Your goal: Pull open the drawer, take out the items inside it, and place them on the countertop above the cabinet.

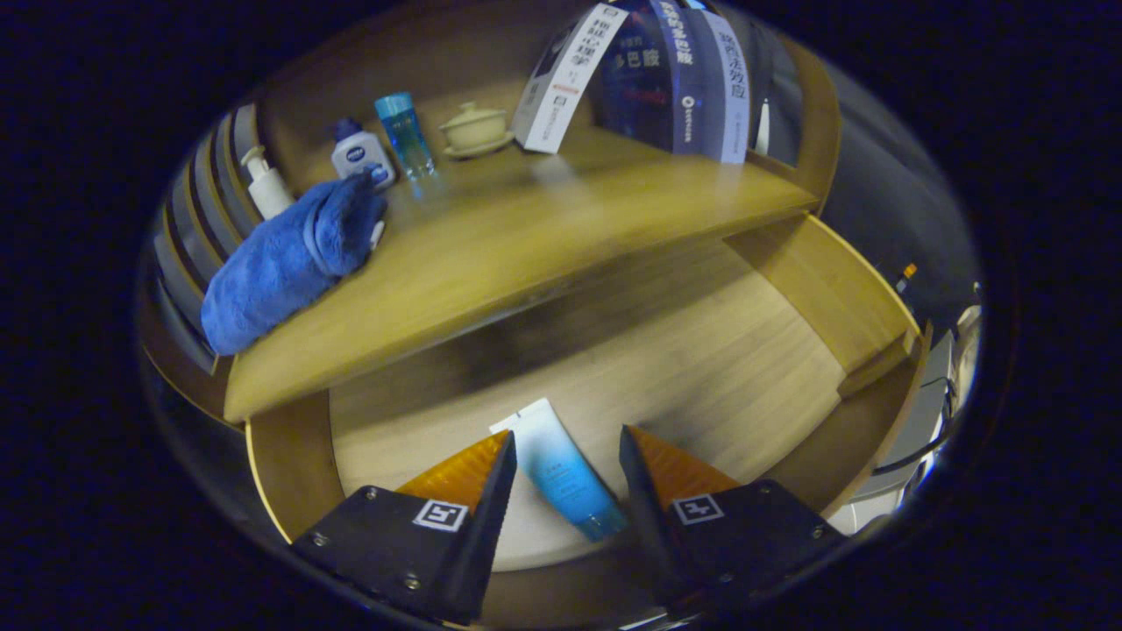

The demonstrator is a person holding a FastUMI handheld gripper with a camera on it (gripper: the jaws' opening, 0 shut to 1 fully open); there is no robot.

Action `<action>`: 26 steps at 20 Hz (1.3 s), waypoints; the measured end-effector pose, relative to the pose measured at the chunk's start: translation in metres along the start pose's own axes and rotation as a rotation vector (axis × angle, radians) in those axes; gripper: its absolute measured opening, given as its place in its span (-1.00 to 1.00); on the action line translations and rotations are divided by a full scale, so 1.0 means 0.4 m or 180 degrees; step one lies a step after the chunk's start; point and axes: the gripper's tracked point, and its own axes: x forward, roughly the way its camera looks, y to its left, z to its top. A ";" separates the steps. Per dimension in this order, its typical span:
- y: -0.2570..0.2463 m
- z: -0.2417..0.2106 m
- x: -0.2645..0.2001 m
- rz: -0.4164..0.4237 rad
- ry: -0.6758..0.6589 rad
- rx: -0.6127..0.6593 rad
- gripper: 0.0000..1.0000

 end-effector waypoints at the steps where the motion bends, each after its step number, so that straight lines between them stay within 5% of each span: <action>1: 0.006 -0.011 0.008 0.0013 0.0074 -0.0070 0.39; 11: -0.003 -0.121 0.039 0.0036 0.0851 -0.0698 0.35; 20: -0.008 -0.114 0.049 0.0066 0.0984 -0.0575 0.31; 26: -0.031 -0.100 0.051 0.0069 0.0871 -0.0379 -0.28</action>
